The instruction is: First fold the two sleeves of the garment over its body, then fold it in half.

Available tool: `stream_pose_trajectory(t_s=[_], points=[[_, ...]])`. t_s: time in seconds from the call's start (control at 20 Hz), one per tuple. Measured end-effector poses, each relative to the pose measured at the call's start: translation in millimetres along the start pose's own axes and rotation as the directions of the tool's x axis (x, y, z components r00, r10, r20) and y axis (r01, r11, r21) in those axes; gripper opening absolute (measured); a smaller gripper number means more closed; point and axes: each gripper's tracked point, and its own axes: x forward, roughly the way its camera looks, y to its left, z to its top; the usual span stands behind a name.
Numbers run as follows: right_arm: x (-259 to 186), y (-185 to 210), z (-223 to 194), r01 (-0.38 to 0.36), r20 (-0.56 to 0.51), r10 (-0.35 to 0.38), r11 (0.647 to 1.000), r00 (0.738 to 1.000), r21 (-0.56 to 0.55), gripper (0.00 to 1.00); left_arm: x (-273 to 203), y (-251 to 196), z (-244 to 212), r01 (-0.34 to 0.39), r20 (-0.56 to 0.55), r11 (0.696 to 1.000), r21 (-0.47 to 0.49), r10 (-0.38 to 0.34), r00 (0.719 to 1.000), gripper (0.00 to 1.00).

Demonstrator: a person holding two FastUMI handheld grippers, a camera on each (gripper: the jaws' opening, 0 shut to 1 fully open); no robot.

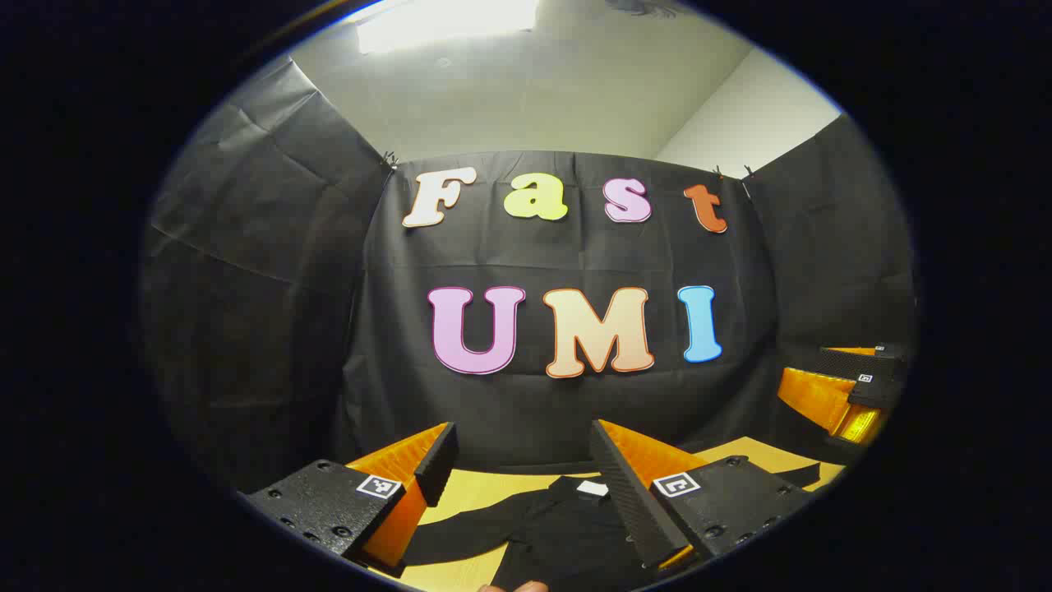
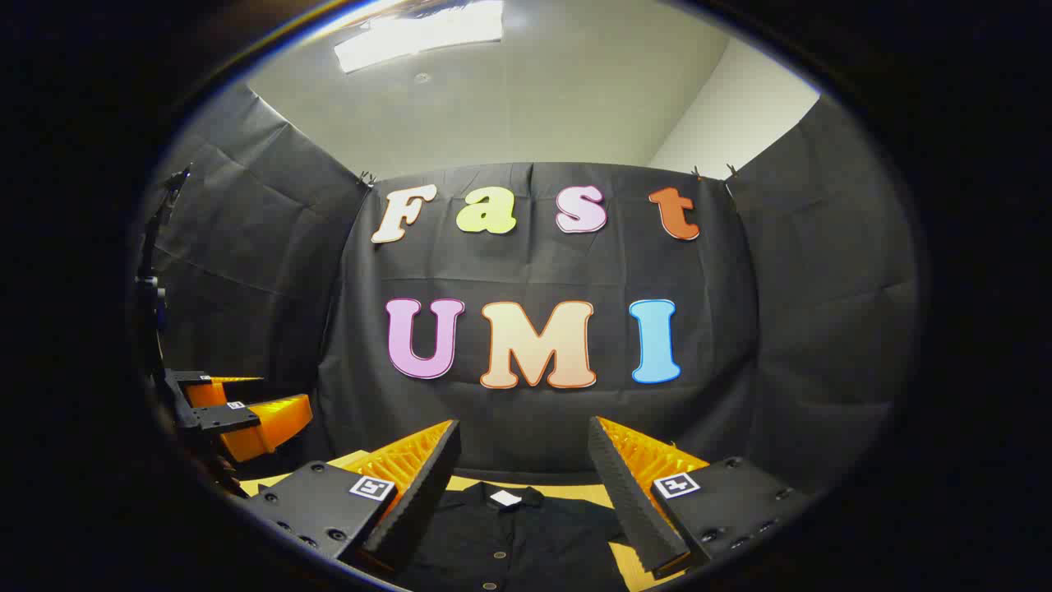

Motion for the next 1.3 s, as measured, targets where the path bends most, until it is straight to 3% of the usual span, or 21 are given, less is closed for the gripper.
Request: stream_pose_trajectory(t_s=[0.75, 1.0, 1.3], points=[[4.8, 0.8, -12.8, -0.004, -0.030, 0.004, 1.000, 1.000, -0.011, 0.99, 11.0, 13.4, -7.6, 0.034, -0.003, 0.998, 0.058, -0.034, 0.999, 0.94], [10.6, 3.0, -18.5, -0.001, -0.046, 0.001, 1.000, 0.999, 0.000, 0.98, 7.2, 11.9, -17.4, 0.036, -0.037, 0.999, 0.028, -0.035, 0.999, 0.95], [17.7, -16.8, -40.4, 0.051, -0.112, -0.049, 0.999, 0.992, 0.015, 0.99, 4.2, 1.0, -22.7, 0.056, -0.063, 0.998, 0.012, -0.055, 0.996, 0.95]])
